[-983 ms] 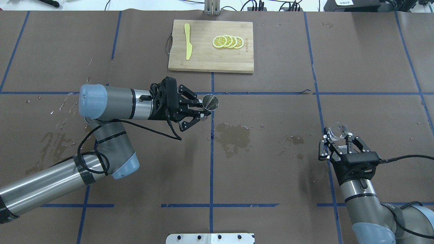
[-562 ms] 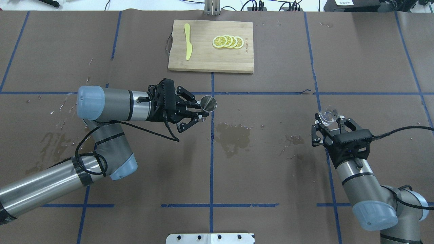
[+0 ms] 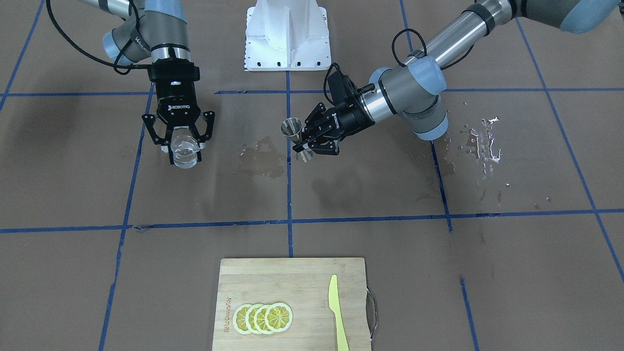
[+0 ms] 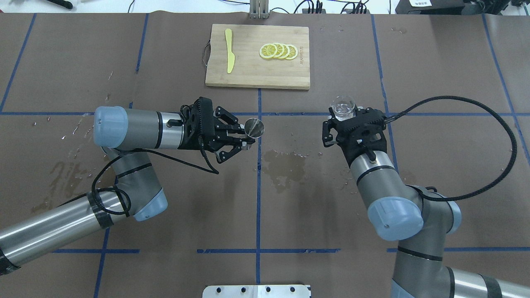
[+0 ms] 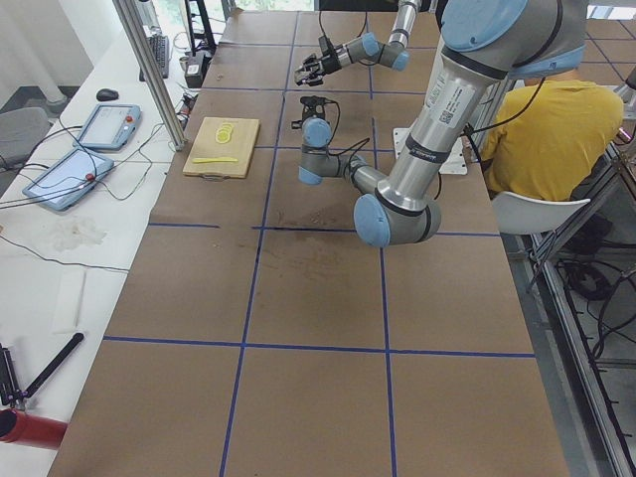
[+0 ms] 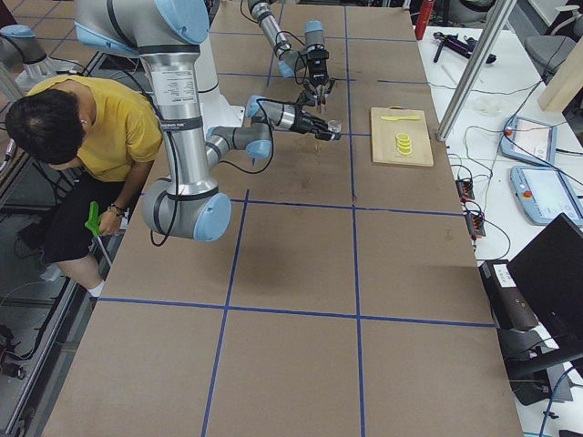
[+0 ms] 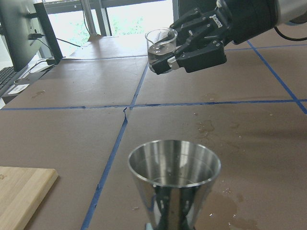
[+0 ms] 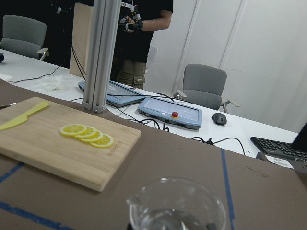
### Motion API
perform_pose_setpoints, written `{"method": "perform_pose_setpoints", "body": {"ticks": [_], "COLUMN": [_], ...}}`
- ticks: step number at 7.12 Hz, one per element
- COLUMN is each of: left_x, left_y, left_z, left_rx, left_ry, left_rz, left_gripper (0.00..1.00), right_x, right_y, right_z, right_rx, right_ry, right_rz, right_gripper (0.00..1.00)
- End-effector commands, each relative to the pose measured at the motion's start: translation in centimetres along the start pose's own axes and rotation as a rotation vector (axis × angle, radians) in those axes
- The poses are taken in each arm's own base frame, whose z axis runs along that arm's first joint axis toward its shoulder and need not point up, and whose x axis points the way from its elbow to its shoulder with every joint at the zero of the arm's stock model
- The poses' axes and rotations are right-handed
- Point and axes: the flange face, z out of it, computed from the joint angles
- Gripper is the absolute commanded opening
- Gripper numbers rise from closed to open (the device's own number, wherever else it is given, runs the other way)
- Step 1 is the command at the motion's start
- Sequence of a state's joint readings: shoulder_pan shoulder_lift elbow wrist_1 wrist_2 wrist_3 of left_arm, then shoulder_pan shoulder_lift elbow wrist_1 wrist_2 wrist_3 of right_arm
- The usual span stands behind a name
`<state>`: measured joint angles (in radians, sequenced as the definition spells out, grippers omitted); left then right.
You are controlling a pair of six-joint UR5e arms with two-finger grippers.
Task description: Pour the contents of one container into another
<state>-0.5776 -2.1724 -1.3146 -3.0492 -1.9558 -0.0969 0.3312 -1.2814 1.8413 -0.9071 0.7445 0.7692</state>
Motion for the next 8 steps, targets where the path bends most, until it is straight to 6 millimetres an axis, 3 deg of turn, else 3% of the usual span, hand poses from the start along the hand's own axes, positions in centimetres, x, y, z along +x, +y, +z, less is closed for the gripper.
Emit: {"method": "perform_pose_setpoints", "body": {"ticks": [1,4,6,7,8], "left_x": [0.2,0.2,0.2,0.2,0.2], "left_y": [-0.1,-0.1,-0.3,-0.2,-0.3], "left_z": [0.2,0.2,0.3,0.2,0.3], "left_rx": [0.002,0.001,0.004,0.003,0.004], "left_ry": [0.002,0.004,0.003,0.004,0.003], "left_rz": [-0.011,-0.011,-0.01,-0.01,-0.01], "left_gripper": [0.0,0.0,0.0,0.0,0.0], "right_x": [-4.3,-7.4,-9.1,-10.0,-10.7], "right_y": [-4.6,-6.7,-5.9,-6.8,-6.4], "right_z": [-0.4,-2.7,-3.7,-3.9,-4.5], "right_rx": [-0.036,-0.084,-0.087,-0.095,-0.09], "right_ry": [-0.037,-0.03,-0.019,-0.009,-0.004], "right_rz": [-0.022,-0.09,-0.131,-0.166,-0.197], "right_gripper": [0.0,0.0,0.0,0.0,0.0]}}
